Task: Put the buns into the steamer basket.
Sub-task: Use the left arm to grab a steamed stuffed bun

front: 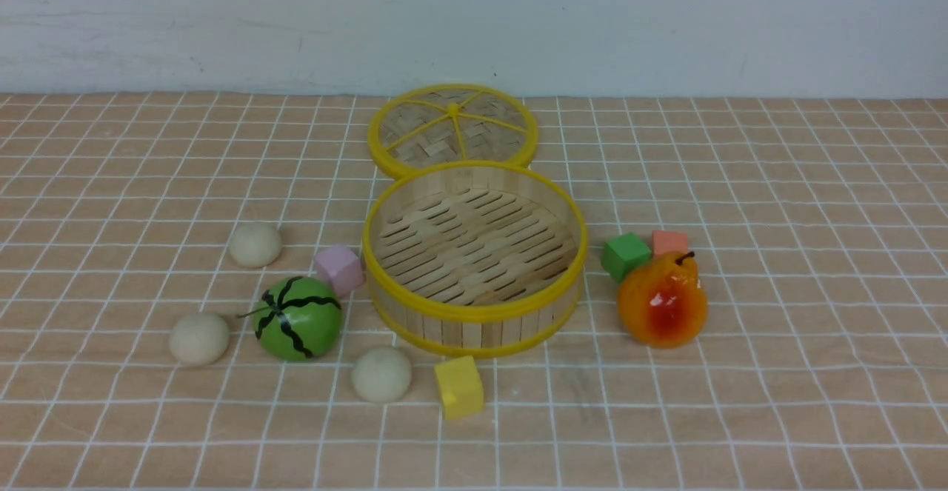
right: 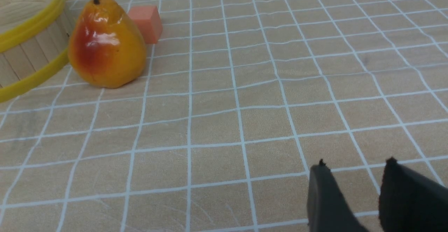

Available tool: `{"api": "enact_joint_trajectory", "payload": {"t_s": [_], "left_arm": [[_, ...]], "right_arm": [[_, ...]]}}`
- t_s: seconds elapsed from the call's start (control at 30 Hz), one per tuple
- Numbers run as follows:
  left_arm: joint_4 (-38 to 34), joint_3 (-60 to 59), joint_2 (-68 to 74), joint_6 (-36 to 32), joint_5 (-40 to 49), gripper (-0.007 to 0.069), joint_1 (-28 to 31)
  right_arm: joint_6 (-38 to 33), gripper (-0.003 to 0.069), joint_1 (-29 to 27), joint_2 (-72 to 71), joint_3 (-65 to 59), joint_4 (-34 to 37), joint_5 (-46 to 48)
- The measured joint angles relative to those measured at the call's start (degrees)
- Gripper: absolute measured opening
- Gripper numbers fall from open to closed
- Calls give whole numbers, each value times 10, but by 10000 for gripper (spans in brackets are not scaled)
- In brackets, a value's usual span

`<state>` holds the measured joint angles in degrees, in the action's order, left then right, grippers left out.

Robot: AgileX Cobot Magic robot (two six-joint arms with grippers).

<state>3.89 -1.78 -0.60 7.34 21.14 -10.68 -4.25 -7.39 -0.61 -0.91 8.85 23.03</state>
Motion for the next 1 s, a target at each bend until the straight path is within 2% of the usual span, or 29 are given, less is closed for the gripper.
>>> {"api": "enact_joint_trajectory", "payload": {"t_s": [0.13, 0.23, 0.33, 0.43, 0.53, 0.73, 1.0], "left_arm": [[-5, 0, 0, 0, -42, 29, 0], [-53, 0, 0, 0, -166, 36, 0], [-84, 0, 0, 0, -224, 38, 0], [-146, 0, 0, 0, -347, 39, 0], [-191, 9, 0, 0, -383, 39, 0], [-211, 129, 34, 0, -357, 48, 0], [-201, 371, 221, -1, -105, 58, 0]], "right_arm": [[0, 239, 0, 0, 0, 0, 0], [0, 239, 0, 0, 0, 0, 0], [0, 239, 0, 0, 0, 0, 0], [0, 239, 0, 0, 0, 0, 0], [0, 239, 0, 0, 0, 0, 0], [0, 239, 0, 0, 0, 0, 0], [0, 239, 0, 0, 0, 0, 0]]}}
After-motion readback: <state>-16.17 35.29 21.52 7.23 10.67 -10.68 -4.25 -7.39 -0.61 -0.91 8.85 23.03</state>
